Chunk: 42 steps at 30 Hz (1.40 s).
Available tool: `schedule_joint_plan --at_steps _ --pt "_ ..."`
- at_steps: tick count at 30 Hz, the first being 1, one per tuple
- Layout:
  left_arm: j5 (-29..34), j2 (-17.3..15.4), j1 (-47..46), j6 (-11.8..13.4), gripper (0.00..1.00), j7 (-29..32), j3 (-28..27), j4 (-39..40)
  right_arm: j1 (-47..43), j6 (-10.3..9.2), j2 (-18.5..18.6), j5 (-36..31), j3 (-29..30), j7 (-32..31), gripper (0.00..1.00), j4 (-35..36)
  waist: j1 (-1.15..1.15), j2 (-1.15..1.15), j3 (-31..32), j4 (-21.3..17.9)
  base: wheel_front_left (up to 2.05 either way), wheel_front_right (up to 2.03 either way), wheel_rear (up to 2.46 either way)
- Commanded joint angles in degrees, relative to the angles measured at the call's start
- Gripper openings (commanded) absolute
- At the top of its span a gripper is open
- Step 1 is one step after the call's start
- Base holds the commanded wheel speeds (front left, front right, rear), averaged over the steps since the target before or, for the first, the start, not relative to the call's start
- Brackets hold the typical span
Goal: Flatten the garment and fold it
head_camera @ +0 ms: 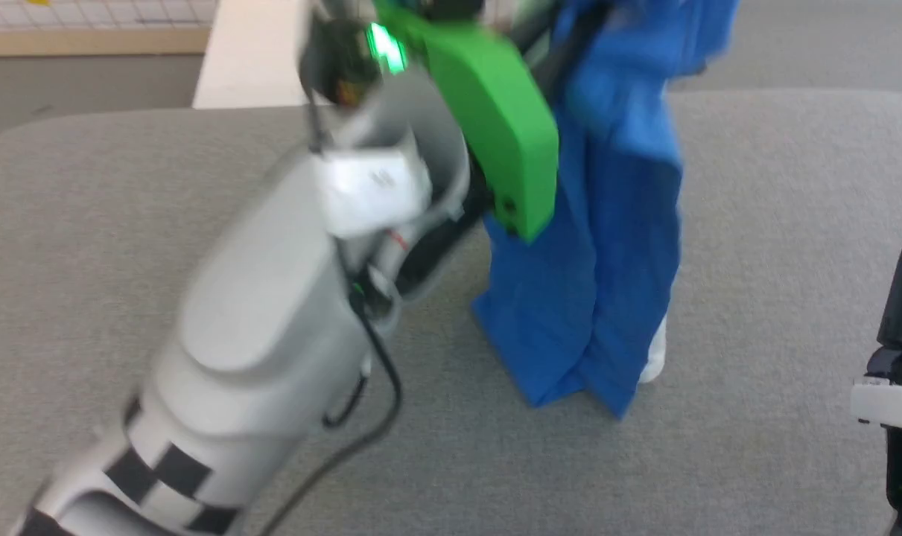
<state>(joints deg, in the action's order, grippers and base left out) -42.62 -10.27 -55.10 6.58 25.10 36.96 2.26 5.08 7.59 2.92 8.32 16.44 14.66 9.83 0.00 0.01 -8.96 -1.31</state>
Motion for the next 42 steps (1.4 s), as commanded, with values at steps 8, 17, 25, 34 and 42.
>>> schedule_joint_plan --at_steps 8,17,25,34,42 --pt "1.0 -0.39 14.39 -0.69 0.0 -1.75 8.62 -15.65 4.05 -0.1 -0.04 1.7 -3.53 0.33 1.0 -0.48 0.0 -0.01 -8.0 -5.3 0.0 0.0 0.0" --pt "2.17 2.03 14.44 -2.2 1.0 -6.43 10.21 -26.89 5.54 -0.1 -0.04 1.28 -4.21 0.34 1.0 -0.88 0.0 -0.01 -10.88 -4.49 0.0 0.0 0.0" --pt "1.27 1.28 13.35 -3.47 1.0 -14.44 6.32 -23.32 4.74 -0.1 -0.04 0.38 -3.99 0.34 1.0 -2.23 0.0 -0.01 -5.88 -1.14 0.0 0.0 0.0" --pt "1.63 -9.64 24.18 4.16 1.0 -26.01 -4.38 -7.57 -0.24 -0.1 -0.04 -0.26 -4.18 0.34 1.0 -3.3 0.0 -0.01 1.86 0.7 0.0 0.0 0.0" --pt "6.23 -16.01 44.45 8.44 1.0 -39.73 -13.22 5.96 -3.53 -0.1 -0.04 0.04 -4.69 0.34 1.0 -3.12 0.0 -0.01 3.53 0.26 0.0 0.0 0.0"
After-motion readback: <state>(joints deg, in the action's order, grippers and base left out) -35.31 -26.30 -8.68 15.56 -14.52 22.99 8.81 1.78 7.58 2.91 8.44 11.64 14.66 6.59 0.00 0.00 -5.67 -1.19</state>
